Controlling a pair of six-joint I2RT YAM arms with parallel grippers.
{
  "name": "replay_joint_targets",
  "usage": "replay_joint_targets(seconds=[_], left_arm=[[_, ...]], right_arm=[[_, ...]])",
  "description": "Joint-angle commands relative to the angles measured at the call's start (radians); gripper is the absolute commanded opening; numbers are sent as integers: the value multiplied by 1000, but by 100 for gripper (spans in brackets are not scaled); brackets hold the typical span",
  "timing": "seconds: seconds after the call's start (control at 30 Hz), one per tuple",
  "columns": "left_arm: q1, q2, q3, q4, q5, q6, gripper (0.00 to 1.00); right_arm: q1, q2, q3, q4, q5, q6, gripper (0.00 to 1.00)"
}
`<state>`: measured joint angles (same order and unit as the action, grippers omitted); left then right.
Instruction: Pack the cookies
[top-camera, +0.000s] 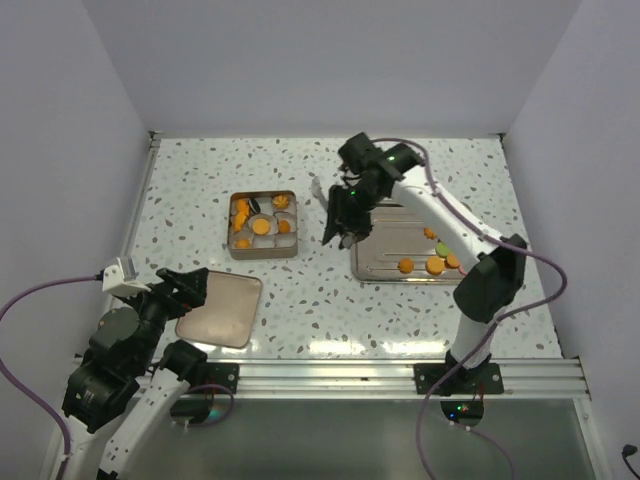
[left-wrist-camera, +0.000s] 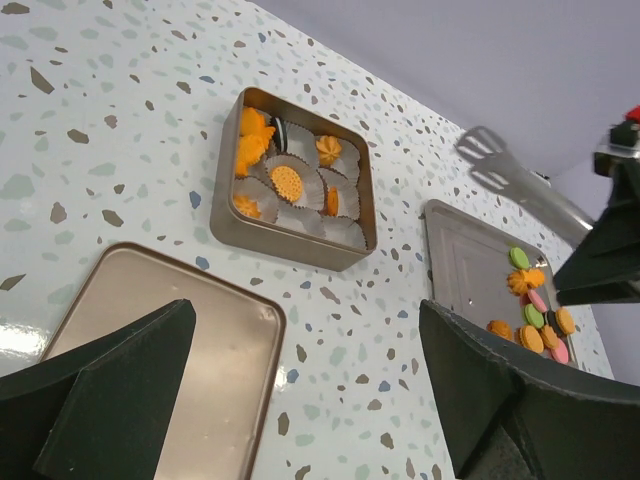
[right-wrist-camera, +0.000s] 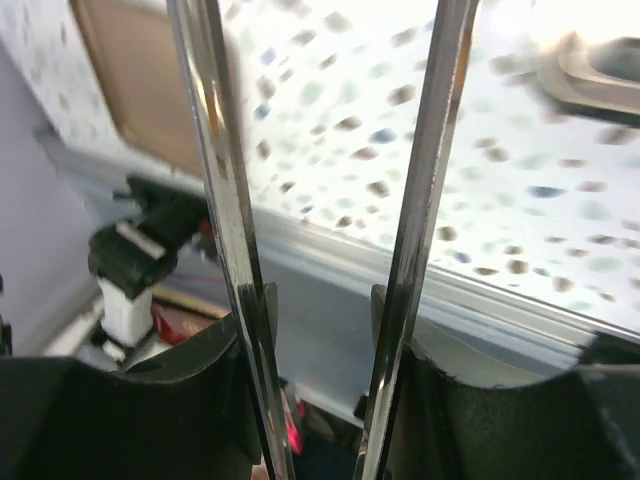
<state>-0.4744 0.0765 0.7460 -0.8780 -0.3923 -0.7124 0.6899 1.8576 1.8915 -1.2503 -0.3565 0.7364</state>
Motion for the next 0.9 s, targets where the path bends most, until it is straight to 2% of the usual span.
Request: replay_joint_targets(seconds=[0.0, 0.1, 0.3, 0.33, 0.43, 0.87], left_arm=[[-4, 0, -2, 39, 12, 24, 100], [-6, 6, -4, 40, 18, 30, 100], [-6, 6, -2, 40, 17, 28, 100], [-6, 8, -4, 40, 18, 28, 100], [-6, 14, -4, 42, 26, 33, 100], [-6, 13, 0, 37, 20, 31, 100]], right_arm=[[-145, -167, -71, -125, 146, -115, 45], [-202, -271, -182, -179, 189, -147, 46], [-308, -483, -555, -129, 209, -146, 46], [-325, -501, -633, -123, 209, -147, 47], [-360, -541, -733, -109, 194, -155, 47], [-365, -561, -862, -69, 88, -178, 49]])
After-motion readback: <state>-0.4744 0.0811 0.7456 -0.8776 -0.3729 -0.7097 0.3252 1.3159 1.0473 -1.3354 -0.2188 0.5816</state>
